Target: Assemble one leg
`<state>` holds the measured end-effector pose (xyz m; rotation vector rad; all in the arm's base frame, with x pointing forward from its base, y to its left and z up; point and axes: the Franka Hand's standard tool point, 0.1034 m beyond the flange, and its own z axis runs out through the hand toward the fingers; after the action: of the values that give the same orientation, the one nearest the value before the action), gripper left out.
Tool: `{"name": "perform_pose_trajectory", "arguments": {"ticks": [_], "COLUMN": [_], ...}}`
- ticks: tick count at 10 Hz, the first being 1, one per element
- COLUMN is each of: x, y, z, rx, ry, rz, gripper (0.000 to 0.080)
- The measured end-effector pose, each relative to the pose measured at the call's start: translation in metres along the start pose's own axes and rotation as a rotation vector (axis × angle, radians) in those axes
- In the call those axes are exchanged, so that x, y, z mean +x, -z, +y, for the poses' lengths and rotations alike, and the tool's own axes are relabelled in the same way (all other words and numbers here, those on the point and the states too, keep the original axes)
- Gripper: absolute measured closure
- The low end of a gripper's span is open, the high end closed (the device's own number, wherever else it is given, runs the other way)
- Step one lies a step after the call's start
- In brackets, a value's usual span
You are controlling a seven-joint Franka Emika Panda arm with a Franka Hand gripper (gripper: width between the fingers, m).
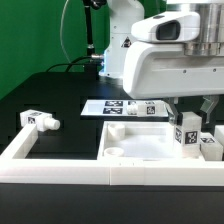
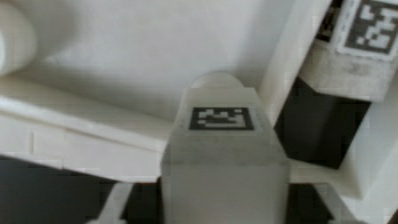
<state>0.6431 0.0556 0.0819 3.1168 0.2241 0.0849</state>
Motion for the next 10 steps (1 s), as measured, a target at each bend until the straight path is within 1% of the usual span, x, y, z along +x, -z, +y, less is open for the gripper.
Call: {"name": "perform_pose_trajectory", "arguments": {"ticks": [2,3,7,8,9,10], "x": [0.0005,0.0010,0.0012,0.0010,0.0010,0.0010], "y": [0.0001,0.0001,0.0000,0.0001,0.0003,0.0002], "z": [-0.0013,-0.0017,-0.0053,-0.0059,-0.0062,-0.0071], "rx": [0.005,0.013,0.014,0.011,0.010,0.015], "ry": [-0.221,-0.348,-0.833,-0.930,-0.963,-1.001], "rz": [0.002,0.006,0.004,0.003,0.001,-0.001], "gripper": [0.0514,0.0514,0.0514,0.0514,0.0514,0.0514]}}
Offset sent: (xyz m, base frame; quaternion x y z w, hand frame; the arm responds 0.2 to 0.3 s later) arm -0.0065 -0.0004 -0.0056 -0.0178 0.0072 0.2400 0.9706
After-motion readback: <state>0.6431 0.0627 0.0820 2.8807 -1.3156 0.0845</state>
